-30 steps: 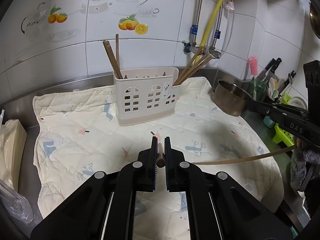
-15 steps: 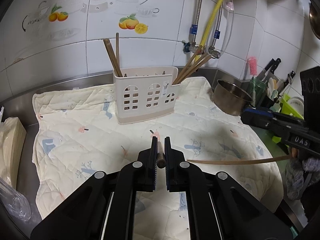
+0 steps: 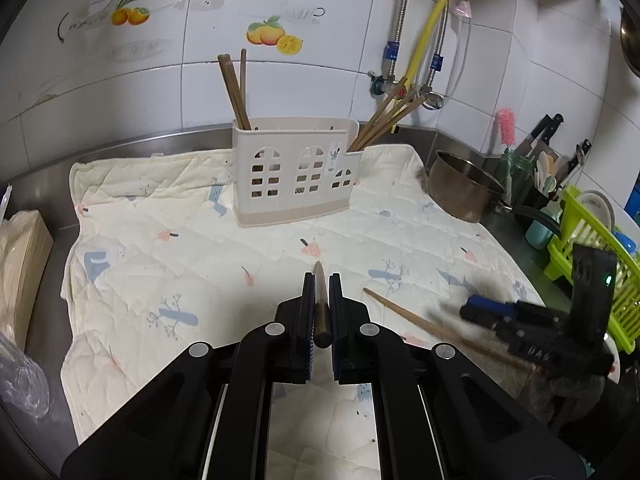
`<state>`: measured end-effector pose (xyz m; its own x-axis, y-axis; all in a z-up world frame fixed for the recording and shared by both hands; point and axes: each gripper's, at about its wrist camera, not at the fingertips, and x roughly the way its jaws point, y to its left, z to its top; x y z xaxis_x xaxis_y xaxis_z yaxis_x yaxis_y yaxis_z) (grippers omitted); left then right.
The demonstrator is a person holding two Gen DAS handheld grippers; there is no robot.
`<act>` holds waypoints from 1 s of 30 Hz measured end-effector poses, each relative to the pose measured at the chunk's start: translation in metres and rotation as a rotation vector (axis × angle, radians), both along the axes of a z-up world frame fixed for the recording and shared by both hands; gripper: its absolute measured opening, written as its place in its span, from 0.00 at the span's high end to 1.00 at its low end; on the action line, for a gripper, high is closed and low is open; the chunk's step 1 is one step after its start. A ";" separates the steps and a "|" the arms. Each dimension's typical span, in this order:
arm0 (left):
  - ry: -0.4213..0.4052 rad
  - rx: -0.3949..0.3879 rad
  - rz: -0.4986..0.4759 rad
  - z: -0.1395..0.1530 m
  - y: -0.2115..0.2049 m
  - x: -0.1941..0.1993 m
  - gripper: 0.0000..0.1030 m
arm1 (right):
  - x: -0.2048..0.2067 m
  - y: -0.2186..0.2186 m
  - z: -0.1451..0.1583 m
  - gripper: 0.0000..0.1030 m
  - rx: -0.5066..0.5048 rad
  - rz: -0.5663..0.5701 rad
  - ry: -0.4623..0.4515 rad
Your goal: Organize utensils
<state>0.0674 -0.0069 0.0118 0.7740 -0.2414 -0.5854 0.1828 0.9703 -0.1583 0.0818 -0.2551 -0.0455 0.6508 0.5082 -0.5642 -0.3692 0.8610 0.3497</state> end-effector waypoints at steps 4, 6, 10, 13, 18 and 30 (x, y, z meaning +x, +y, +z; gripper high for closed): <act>0.008 -0.011 0.008 -0.005 0.002 -0.002 0.94 | -0.010 0.000 -0.016 0.72 -0.046 0.012 0.023; 0.009 -0.014 0.012 -0.006 0.003 -0.003 0.94 | -0.018 0.001 -0.019 0.72 -0.089 0.027 0.020; 0.010 -0.010 0.012 -0.008 0.002 -0.005 0.94 | -0.037 0.001 -0.024 0.73 -0.174 0.048 0.008; 0.012 -0.005 0.010 -0.008 0.001 -0.005 0.94 | -0.049 -0.001 -0.030 0.80 -0.204 0.063 0.013; 0.013 -0.006 0.011 -0.008 0.001 -0.005 0.94 | -0.063 -0.001 -0.040 0.83 -0.261 0.063 0.016; 0.005 -0.007 0.012 -0.004 0.003 -0.005 0.94 | -0.066 0.007 -0.031 0.93 -0.312 0.061 -0.019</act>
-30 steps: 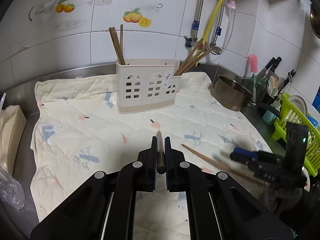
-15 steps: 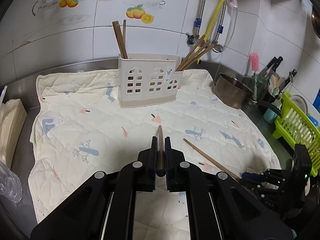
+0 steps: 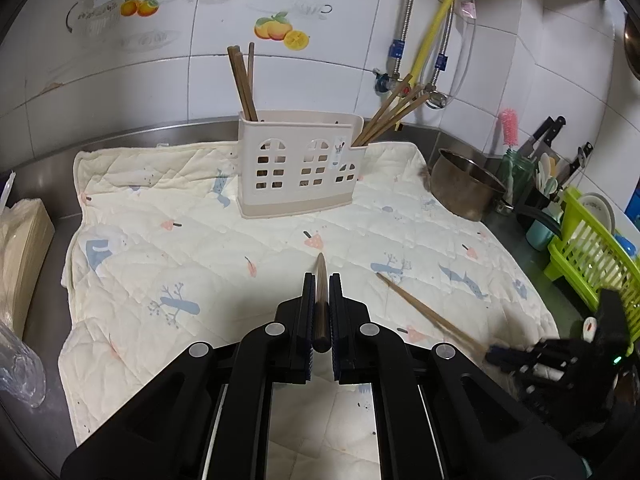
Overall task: Organize utensils
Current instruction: 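Carry both chopsticks over the white holder and lower them inside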
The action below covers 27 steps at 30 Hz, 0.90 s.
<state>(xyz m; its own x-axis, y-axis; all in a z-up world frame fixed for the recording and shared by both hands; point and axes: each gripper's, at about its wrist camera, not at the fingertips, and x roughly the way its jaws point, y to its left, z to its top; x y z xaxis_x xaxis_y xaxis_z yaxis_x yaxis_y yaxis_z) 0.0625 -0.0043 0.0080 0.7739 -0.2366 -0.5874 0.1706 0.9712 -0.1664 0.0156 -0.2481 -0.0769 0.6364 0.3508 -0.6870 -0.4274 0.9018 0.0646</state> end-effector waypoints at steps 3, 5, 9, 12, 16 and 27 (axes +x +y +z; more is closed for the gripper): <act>-0.014 0.003 -0.001 0.006 0.000 0.001 0.94 | 0.002 0.002 0.023 0.94 -0.001 -0.002 -0.056; -0.019 0.001 -0.001 0.010 0.001 0.002 0.94 | 0.005 0.003 0.040 0.94 0.008 -0.001 -0.097; -0.029 0.000 -0.005 0.018 0.002 0.007 0.95 | 0.020 0.010 0.077 0.94 0.039 0.022 -0.158; -0.042 0.020 -0.018 0.023 -0.001 0.012 0.95 | 0.033 0.017 0.102 0.94 0.053 0.043 -0.186; -0.051 0.042 -0.038 0.026 -0.006 0.016 0.95 | 0.054 0.026 0.130 0.94 0.065 0.068 -0.205; -0.072 0.067 -0.071 0.064 -0.010 0.040 0.95 | 0.111 0.040 0.177 0.94 0.093 0.128 -0.153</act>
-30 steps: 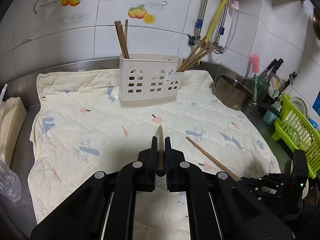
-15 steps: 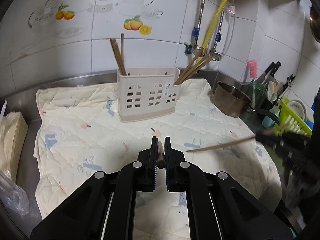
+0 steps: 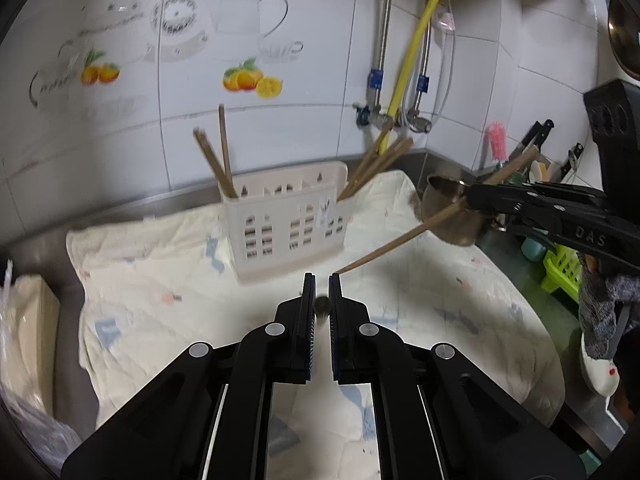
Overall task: Organize utensils
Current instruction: 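Carry both chopsticks over the white holder and lower them inside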
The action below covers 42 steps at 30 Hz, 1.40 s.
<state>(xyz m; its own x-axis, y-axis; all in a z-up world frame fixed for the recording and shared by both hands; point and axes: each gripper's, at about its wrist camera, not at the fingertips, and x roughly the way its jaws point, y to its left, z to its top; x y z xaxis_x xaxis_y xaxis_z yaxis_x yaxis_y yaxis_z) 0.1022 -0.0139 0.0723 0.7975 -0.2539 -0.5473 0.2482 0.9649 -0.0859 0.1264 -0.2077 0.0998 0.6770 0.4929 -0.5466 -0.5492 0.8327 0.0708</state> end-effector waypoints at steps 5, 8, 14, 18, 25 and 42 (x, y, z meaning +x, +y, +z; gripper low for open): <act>-0.044 0.021 -0.005 0.039 -0.001 0.021 0.95 | 0.027 0.005 0.026 0.94 -0.004 0.011 -0.003; -0.074 0.017 -0.005 0.063 0.000 0.034 0.95 | 0.040 0.006 0.042 0.94 -0.016 0.004 -0.018; -0.184 0.054 0.036 0.115 -0.004 0.063 0.95 | 0.066 0.004 0.072 0.94 -0.040 -0.012 -0.054; -0.275 0.091 0.085 0.145 -0.007 0.080 0.95 | 0.087 0.002 0.085 0.94 -0.050 -0.023 -0.059; -0.369 0.146 0.164 0.153 -0.014 0.120 0.95 | 0.120 -0.003 0.081 0.94 -0.059 -0.041 -0.033; -0.210 0.021 0.204 0.084 0.018 0.160 0.95 | 0.152 0.009 0.045 0.94 -0.125 -0.026 0.039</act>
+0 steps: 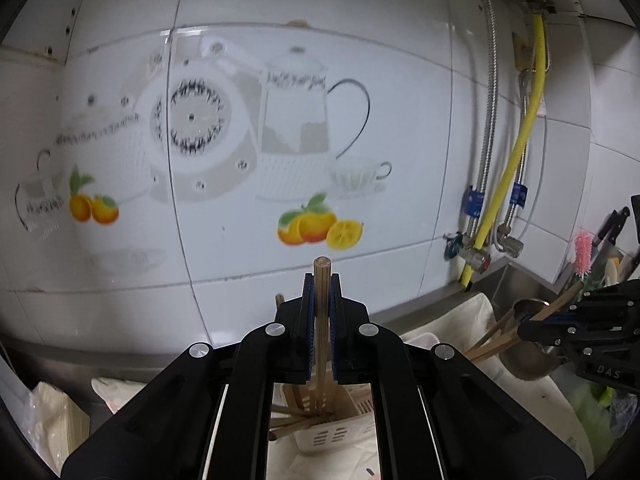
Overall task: Organize utensils
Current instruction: 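Carry both chopsticks over the white holder and lower them inside, then open both grippers to release the chopsticks in the holder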
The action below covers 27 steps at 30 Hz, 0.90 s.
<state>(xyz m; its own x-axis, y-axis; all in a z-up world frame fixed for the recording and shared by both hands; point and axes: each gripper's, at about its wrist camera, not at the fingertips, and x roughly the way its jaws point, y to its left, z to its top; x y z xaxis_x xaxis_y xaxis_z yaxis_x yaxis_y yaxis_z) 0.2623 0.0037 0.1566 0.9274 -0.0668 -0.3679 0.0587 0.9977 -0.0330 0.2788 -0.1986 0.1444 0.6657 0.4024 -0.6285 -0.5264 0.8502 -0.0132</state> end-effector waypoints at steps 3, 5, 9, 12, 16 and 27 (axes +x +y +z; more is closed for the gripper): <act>0.021 -0.003 -0.003 -0.007 0.003 0.002 0.95 | 0.003 0.005 -0.006 0.94 -0.011 0.003 0.011; 0.030 -0.007 -0.005 -0.009 0.004 0.003 0.95 | 0.006 0.006 -0.009 0.94 -0.013 0.003 0.017; 0.047 -0.005 -0.010 -0.012 0.005 0.004 0.95 | 0.014 0.010 -0.015 0.94 -0.019 -0.003 0.038; 0.056 -0.008 -0.008 -0.013 0.006 0.005 0.95 | 0.017 0.012 -0.019 0.94 -0.025 -0.007 0.046; 0.064 -0.032 -0.007 -0.012 0.010 0.006 0.93 | 0.021 0.012 -0.023 0.94 -0.024 -0.013 0.056; 0.053 -0.030 0.001 -0.006 0.011 -0.005 0.66 | 0.021 0.008 -0.021 0.91 0.003 -0.026 0.052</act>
<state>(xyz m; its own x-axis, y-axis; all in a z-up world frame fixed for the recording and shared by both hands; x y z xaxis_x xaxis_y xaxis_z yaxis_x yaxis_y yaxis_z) 0.2576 0.0145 0.1504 0.9067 -0.0781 -0.4145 0.0556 0.9963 -0.0661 0.2999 -0.1902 0.1231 0.6427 0.3874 -0.6609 -0.5038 0.8637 0.0163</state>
